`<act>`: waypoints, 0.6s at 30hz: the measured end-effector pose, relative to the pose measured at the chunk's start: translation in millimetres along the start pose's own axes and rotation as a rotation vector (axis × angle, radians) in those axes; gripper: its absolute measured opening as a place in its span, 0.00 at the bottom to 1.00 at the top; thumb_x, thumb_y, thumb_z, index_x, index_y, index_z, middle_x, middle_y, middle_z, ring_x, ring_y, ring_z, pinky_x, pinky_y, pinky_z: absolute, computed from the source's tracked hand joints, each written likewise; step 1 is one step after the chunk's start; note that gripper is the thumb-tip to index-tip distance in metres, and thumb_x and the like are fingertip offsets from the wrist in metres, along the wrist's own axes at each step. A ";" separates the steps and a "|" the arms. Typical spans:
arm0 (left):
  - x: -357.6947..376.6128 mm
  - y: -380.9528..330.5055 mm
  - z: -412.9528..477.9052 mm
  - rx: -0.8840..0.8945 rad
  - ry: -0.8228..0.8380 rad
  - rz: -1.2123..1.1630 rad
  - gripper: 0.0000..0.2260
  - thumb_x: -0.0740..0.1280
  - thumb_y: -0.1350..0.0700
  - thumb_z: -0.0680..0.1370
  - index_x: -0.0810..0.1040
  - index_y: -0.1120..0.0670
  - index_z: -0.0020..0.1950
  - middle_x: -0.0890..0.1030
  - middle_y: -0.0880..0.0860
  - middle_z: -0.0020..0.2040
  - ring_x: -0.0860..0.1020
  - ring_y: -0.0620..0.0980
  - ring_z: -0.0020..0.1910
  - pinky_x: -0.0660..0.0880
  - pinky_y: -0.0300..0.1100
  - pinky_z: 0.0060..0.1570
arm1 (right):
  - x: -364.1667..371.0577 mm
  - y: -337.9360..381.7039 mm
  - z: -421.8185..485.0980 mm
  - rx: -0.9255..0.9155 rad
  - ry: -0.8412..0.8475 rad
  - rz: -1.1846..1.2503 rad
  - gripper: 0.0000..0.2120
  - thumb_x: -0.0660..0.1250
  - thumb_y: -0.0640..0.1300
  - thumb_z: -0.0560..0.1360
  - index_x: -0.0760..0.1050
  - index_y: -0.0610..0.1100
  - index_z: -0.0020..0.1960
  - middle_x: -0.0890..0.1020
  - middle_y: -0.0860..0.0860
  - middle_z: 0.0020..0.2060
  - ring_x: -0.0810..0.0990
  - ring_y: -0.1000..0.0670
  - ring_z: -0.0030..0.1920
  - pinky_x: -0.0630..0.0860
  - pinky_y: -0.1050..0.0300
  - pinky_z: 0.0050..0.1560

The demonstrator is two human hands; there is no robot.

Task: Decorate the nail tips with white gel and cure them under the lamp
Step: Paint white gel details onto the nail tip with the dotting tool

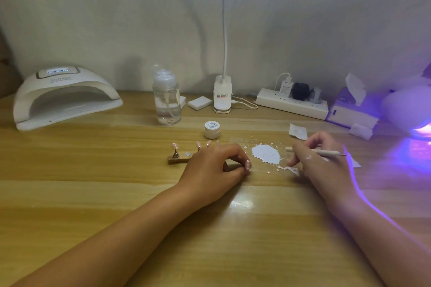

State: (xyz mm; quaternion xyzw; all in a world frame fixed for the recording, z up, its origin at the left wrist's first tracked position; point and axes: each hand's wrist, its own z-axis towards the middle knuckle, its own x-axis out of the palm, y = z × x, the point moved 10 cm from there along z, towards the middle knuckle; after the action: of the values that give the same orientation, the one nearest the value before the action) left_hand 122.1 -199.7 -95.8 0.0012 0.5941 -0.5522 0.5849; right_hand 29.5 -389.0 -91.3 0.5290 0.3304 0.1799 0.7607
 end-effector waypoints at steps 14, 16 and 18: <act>0.4 1.4 1.5 0.028 0.008 0.004 0.07 0.72 0.54 0.75 0.78 0.41 0.41 0.76 0.27 0.36 0.74 0.37 0.32 0.63 0.36 0.38 | 44.9 10.5 -39.0 0.062 0.137 0.235 0.06 0.66 0.47 0.60 0.69 0.49 0.27 0.78 0.44 0.22 0.65 0.50 0.25 0.61 0.59 0.28; 0.3 1.5 2.0 0.030 0.004 -0.008 0.10 0.72 0.54 0.74 0.76 0.39 0.39 0.78 0.30 0.37 0.74 0.38 0.32 0.64 0.38 0.38 | 46.6 11.5 -38.8 0.056 0.147 0.251 0.06 0.66 0.46 0.61 0.69 0.49 0.28 0.78 0.44 0.22 0.65 0.49 0.24 0.62 0.61 0.24; 0.2 2.1 2.8 0.028 -0.001 -0.018 0.10 0.72 0.55 0.74 0.77 0.40 0.39 0.79 0.32 0.38 0.74 0.39 0.32 0.65 0.39 0.39 | 48.2 12.4 -38.7 0.046 0.157 0.259 0.06 0.66 0.45 0.61 0.69 0.50 0.28 0.78 0.43 0.22 0.65 0.49 0.24 0.62 0.63 0.21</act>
State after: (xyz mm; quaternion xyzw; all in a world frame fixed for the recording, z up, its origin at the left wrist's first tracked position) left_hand 125.4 -200.8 -96.5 0.0038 0.5859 -0.5658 0.5801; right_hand 38.2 -327.8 -103.5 0.5688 0.3216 0.3098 0.6907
